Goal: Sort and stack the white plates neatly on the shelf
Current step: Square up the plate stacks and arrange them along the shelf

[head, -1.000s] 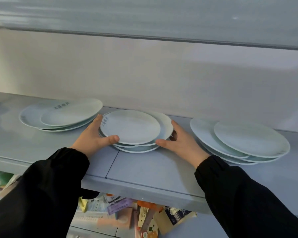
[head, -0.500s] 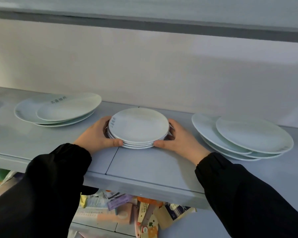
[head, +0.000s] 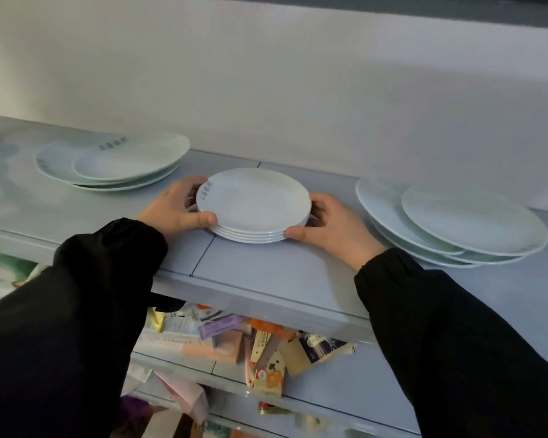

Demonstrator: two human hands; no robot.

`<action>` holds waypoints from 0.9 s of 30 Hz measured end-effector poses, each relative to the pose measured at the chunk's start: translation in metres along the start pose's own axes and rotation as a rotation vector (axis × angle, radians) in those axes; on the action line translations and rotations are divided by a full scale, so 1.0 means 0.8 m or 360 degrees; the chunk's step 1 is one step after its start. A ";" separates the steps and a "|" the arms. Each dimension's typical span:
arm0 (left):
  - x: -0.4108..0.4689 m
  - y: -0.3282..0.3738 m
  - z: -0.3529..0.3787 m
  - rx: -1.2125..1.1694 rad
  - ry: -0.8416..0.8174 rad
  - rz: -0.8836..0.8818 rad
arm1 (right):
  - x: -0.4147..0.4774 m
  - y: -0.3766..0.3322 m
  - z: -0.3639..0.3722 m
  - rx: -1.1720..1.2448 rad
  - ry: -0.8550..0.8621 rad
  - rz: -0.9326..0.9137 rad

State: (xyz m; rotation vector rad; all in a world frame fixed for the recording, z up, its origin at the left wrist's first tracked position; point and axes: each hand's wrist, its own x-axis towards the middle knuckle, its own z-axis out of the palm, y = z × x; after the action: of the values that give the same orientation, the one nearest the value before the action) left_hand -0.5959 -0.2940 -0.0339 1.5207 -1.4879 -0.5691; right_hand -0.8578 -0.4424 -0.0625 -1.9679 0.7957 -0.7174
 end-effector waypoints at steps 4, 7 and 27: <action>-0.005 -0.001 0.002 0.0078 0.0129 -0.0039 | -0.008 -0.009 -0.001 -0.0092 -0.0095 -0.0112; -0.004 -0.012 -0.001 0.0181 0.0252 -0.0096 | -0.006 -0.007 0.001 -0.0142 -0.0132 -0.0168; -0.006 -0.007 -0.014 0.0393 -0.0204 -0.0001 | -0.041 -0.036 0.009 -0.0283 -0.0042 0.0092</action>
State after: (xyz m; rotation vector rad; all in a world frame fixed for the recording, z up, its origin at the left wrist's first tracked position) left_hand -0.5846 -0.2871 -0.0347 1.6994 -1.7066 -0.5051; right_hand -0.8661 -0.4016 -0.0462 -2.0994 0.9232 -0.6027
